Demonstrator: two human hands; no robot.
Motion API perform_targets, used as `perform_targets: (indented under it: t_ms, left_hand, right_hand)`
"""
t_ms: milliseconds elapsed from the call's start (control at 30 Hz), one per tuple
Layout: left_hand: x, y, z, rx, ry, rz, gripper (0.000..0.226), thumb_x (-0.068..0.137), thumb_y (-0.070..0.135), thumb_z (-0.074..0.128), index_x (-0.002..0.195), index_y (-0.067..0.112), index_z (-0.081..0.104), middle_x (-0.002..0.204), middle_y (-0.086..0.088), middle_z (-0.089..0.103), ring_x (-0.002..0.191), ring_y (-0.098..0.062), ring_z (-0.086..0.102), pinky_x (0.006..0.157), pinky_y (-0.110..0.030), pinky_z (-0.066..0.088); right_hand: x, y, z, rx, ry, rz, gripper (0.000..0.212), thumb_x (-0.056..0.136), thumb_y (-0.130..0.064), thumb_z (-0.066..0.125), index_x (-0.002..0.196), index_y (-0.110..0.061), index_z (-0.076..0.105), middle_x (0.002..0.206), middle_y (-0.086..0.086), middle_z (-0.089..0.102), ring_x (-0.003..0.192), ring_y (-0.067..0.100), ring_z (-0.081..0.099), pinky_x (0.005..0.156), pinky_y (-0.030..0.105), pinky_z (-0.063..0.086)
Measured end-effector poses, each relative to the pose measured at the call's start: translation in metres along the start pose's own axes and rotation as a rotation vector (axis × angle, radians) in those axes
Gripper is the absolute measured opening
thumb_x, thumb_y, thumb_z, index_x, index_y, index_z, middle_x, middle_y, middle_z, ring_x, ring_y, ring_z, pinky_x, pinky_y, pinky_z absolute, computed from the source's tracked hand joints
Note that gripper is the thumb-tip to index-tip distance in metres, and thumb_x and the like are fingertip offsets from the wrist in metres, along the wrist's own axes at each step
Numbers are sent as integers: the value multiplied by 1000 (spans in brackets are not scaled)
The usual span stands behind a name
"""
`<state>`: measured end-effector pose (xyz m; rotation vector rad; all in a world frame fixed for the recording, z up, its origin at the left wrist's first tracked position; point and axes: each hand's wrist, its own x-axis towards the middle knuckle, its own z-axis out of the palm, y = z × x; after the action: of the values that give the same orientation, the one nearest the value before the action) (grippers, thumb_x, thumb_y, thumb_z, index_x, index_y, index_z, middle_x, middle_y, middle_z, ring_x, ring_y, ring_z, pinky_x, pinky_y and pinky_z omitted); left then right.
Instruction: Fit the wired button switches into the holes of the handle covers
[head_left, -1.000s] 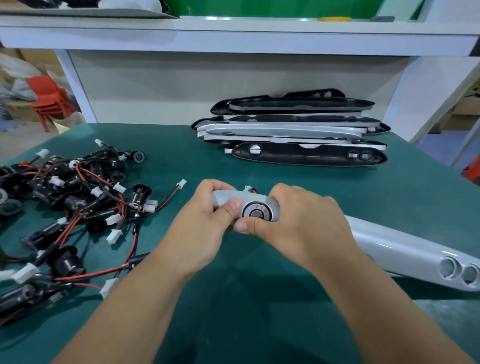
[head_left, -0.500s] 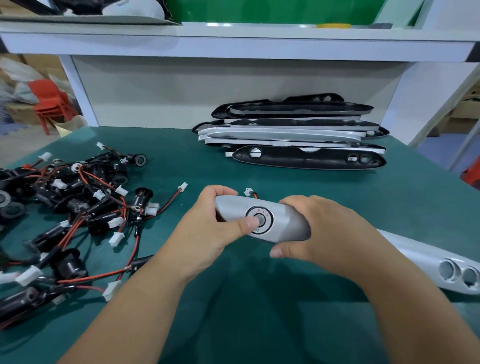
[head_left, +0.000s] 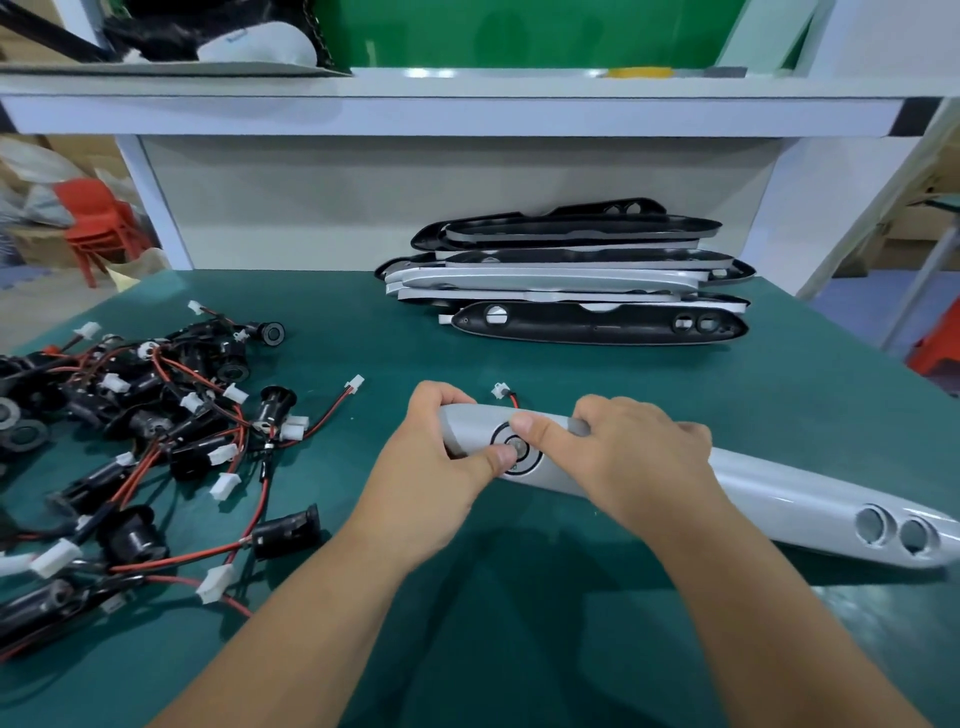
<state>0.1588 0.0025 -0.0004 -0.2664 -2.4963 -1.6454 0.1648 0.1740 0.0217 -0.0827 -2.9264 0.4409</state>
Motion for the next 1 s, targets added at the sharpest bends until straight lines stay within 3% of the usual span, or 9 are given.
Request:
perform_targets:
  t_ms: [167,267,367,467,667,733,800,900,1000]
  left_hand:
    - [-3,0,-3,-1,-39,-15,20,87,28,65,94,32,46,79,8,61,67,-5,52,57,-13,40]
    - [-7,0,-8,0,-48,-25,20,86,32,67,93,34,49,80,7,62,69,-4,54,64,-14,42]
    - [-9,2,-22,-133,-7,-126,26,73,39,65,94,30,53,94,-6,66,90,-28,60,91,-48,49]
    - [-12,1,-40,-233,16,-181,31,68,35,63,95,23,54,97,-9,66,91,-25,61,97,-57,45]
    - [-23,4,-50,-9,20,-139,34,72,39,74,99,32,53,99,-9,68,95,-30,65,92,-48,51]
    - [-25,10,-54,122,74,-63,26,82,39,70,97,37,50,92,-1,68,81,-16,65,73,-26,54]
    - [-29,21,-56,200,127,5,24,84,37,67,97,38,47,84,3,64,62,-2,59,49,-10,43]
    - [-36,38,-55,226,146,44,27,86,37,65,105,35,45,80,3,61,49,6,52,43,-8,38]
    - [-44,50,-55,247,159,91,33,85,41,63,110,39,42,80,5,61,57,7,54,47,-6,37]
  right_hand:
    - [-6,-1,1,18,26,-24,69,67,-85,13,68,-23,42,74,-9,49,84,15,46,80,37,28]
    - [-11,15,-7,66,-62,-75,73,57,-92,14,79,-30,44,81,-15,49,86,10,45,82,36,29]
    - [-19,67,-20,-32,-181,-53,90,45,-96,29,122,-49,36,114,-21,48,114,10,44,94,40,33]
    - [-33,127,-25,-152,-257,71,98,49,-89,53,134,-49,25,130,-17,46,123,12,42,97,36,35]
    - [-57,161,-23,-32,23,61,69,44,-78,69,95,-40,42,81,-23,51,71,4,47,65,31,37]
    - [-64,163,-28,-2,71,49,67,40,-81,65,87,-40,40,74,-22,51,65,-1,47,55,27,35]
    - [-71,165,-33,26,107,32,66,38,-82,62,85,-41,39,72,-19,53,63,2,50,52,27,36]
    - [-78,166,-41,46,165,6,63,37,-82,61,83,-44,39,67,-15,53,58,3,49,49,27,34]
    - [-81,169,-52,37,211,-8,66,35,-87,56,79,-43,37,62,-14,51,53,7,47,45,25,32]
